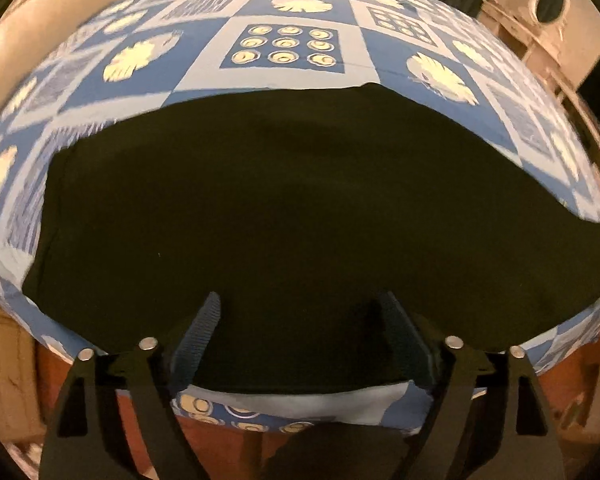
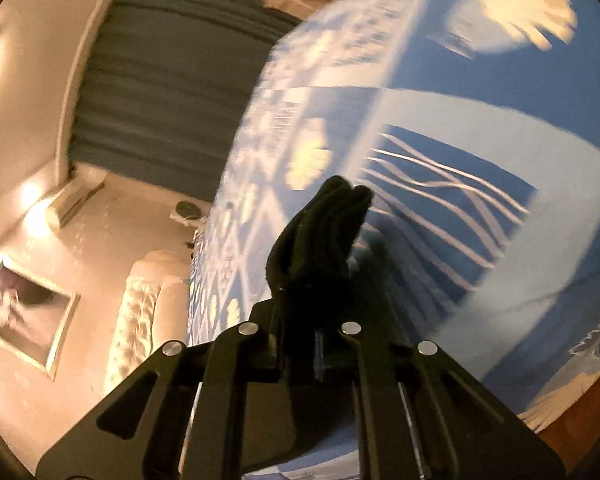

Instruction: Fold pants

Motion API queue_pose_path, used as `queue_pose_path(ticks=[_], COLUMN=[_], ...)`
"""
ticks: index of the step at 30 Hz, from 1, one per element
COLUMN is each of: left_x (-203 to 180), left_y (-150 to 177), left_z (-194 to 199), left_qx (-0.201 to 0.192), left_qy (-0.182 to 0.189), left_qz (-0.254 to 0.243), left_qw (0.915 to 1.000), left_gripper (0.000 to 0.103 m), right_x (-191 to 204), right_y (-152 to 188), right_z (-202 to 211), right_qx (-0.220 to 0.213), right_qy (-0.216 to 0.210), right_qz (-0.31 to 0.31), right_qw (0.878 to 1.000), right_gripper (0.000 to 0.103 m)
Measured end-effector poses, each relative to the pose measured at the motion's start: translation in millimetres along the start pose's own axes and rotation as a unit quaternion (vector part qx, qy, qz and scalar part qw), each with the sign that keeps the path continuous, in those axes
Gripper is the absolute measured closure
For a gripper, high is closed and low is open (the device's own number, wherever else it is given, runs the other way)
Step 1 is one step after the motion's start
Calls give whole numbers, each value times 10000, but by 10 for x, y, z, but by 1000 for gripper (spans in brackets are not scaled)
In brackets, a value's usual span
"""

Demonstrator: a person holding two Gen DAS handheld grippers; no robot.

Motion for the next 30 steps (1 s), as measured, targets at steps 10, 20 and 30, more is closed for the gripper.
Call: queue_pose_path(ticks=[10,20,30], left_x=[-53,29,96], left_y=[61,20,-30], left_z=[-80,-14,42], left_qx=[115,50,-56], left_qy=[-107,290,538], left_qz=[-249,153,545], left_qw=[9996,9994,9970], left_gripper=[12,12,12], right_x=[1606,2219,1909], right_y=[803,2093,3096], right_z=[-440,-1278,-1903], right_qx=[512,1382,2105], right_qy=[-274,-365,66], right_qz=[1851,2543,2801], right_qw=[9810,9565,9366], right_gripper=[94,94,94])
Point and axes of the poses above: each gripper's, at about its wrist camera, not at the fingertips, and z roughly against the way its jaws point, x to its left, y to its underside, the point moved 10 cm from there along -z, roughly the way its jaws point, and after that the axes turned 2 degrees about x, right-handed, at the moved point
